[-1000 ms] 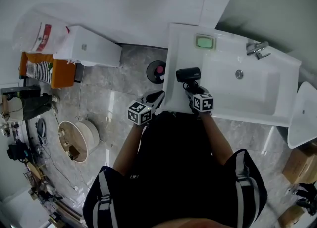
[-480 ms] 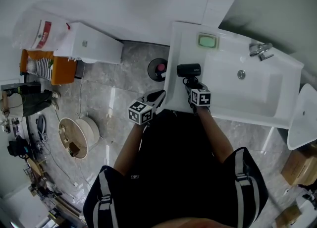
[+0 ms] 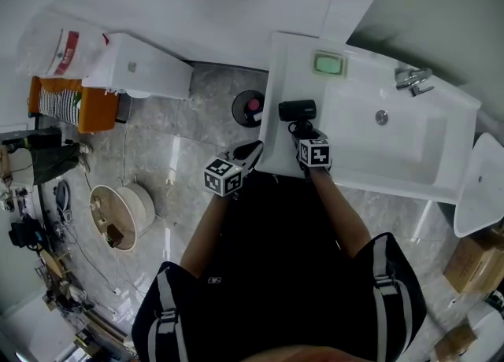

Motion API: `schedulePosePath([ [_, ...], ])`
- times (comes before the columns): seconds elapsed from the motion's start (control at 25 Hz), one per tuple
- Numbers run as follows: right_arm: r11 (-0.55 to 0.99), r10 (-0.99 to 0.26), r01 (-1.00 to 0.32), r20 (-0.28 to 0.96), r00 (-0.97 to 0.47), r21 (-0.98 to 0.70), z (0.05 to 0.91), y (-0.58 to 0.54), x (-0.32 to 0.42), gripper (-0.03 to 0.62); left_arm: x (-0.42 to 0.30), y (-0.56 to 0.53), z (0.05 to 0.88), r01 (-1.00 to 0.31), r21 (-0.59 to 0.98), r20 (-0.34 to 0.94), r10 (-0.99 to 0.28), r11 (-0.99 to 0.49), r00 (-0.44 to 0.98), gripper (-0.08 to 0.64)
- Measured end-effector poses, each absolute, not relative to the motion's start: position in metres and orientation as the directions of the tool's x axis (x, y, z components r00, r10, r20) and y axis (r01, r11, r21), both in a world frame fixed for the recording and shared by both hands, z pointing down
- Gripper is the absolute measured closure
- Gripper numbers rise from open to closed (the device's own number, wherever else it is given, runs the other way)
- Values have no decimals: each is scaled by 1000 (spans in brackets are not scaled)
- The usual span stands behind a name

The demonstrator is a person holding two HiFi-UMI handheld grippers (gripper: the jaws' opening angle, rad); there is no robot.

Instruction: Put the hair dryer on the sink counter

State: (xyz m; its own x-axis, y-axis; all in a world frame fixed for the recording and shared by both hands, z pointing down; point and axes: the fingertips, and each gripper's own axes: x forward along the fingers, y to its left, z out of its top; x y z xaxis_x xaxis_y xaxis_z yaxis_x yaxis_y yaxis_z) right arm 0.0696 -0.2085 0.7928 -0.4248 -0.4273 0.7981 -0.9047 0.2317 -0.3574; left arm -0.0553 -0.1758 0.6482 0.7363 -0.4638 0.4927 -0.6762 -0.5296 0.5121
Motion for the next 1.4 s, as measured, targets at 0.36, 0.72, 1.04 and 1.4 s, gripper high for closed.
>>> schedulePosePath([
  [0.36, 235, -428, -938, 839, -336, -256, 796, -207, 69, 298, -53, -169, 647, -677, 513, 489, -469, -528, 736, 541],
  [0.72, 253, -416, -954, 872, -256, -160, 804, -206, 66, 296, -47, -173, 639, -662, 523, 463, -474, -536, 749, 541],
  [1.04, 254, -416, -958, 880, -231, -131, 804, -207, 66, 293, -46, -169, 638, -655, 522, 456, -470, -546, 756, 540],
  [1.4, 267, -405, -945, 868, -288, -190, 791, -200, 63, 223, -45, -166, 635, -645, 534, 440, -471, -547, 764, 540],
])
